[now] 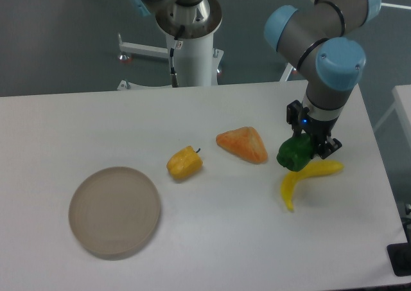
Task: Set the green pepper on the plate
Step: 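Close the gripper on the green pepper and lift it off the table, then carry the green pepper past the yellow pepper toward the beige plate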
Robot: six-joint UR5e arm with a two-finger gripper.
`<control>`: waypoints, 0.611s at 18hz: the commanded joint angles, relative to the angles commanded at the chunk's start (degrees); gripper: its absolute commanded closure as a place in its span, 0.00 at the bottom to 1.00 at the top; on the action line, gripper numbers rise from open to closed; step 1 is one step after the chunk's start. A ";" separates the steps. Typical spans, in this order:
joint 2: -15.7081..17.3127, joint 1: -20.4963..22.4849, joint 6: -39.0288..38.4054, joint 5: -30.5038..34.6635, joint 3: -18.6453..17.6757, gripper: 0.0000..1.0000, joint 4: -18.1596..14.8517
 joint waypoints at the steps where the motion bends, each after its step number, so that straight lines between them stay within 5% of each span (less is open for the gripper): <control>1: 0.00 0.00 -0.17 0.00 0.00 0.85 0.00; 6: -0.44 -1.05 -3.78 -1.49 0.88 0.85 -0.09; 11: 4.48 -7.10 -10.70 -1.76 -2.55 0.86 -0.53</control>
